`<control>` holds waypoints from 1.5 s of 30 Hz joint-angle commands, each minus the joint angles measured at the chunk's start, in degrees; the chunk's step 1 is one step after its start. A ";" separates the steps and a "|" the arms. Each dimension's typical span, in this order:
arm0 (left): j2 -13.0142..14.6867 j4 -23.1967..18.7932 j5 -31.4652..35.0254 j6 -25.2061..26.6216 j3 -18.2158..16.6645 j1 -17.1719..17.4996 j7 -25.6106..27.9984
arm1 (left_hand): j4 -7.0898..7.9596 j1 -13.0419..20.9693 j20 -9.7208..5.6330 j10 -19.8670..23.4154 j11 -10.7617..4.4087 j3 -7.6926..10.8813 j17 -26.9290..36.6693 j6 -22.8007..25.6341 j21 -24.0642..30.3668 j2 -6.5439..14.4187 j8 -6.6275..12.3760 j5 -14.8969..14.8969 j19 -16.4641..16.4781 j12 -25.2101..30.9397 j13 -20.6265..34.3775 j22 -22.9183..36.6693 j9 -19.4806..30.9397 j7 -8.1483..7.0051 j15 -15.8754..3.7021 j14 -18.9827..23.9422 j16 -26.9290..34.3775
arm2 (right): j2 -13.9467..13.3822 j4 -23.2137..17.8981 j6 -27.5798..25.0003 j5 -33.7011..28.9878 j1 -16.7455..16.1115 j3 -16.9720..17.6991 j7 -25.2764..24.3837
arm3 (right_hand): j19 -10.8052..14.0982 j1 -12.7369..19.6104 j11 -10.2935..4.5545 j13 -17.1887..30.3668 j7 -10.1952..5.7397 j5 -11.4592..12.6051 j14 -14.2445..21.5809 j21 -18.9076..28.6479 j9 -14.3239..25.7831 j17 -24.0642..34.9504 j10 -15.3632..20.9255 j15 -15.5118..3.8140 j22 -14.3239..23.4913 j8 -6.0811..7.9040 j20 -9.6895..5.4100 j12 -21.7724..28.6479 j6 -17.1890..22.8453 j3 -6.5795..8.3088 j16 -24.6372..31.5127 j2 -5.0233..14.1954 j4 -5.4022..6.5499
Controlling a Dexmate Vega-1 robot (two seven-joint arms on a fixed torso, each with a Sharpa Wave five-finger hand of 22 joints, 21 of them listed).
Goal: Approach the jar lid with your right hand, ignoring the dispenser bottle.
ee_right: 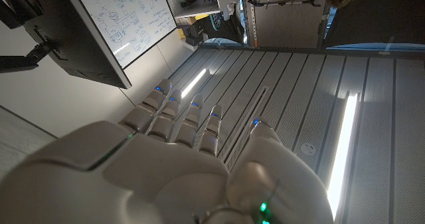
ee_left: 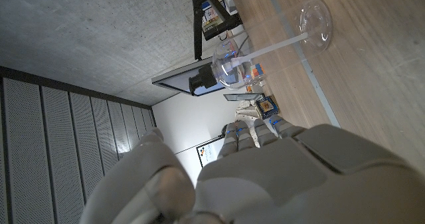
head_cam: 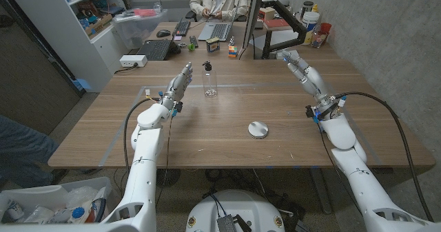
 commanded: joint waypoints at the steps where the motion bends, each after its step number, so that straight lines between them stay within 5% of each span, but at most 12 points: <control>1: 0.40 -1.15 -0.08 0.55 -0.42 1.00 -0.52 | -0.01 -0.05 -0.92 -0.38 -0.17 -0.33 0.30 0.28 0.00 0.46 0.17 0.22 -0.49 0.04 0.09 0.06 0.23 0.08 -0.01 -0.45 0.08 | 0.62 -1.53 1.49 -5.60 -0.81 1.32 -2.34 | 0.62 -0.21 -0.47 0.26 -0.23 0.28 0.36 -0.04 0.16 0.07 0.18 -3.75 0.20 -0.15 -1.65 0.22 0.04 0.15 0.09 -0.38 -0.44; 45: 0.49 -2.85 -0.59 0.69 -0.91 2.41 -1.10 | -0.08 0.12 -0.85 -0.27 -0.19 -0.72 0.31 0.42 0.01 0.73 0.15 0.16 -0.58 0.11 0.09 0.07 0.25 0.10 0.06 -0.53 0.10 | 0.57 -8.07 5.34 -24.58 -3.23 3.37 -12.87 | 0.79 -0.29 -0.79 0.28 -0.25 0.96 0.36 -0.55 0.17 0.12 0.76 -4.44 0.24 -0.75 -1.53 0.22 0.22 0.08 -0.01 -0.44 -0.74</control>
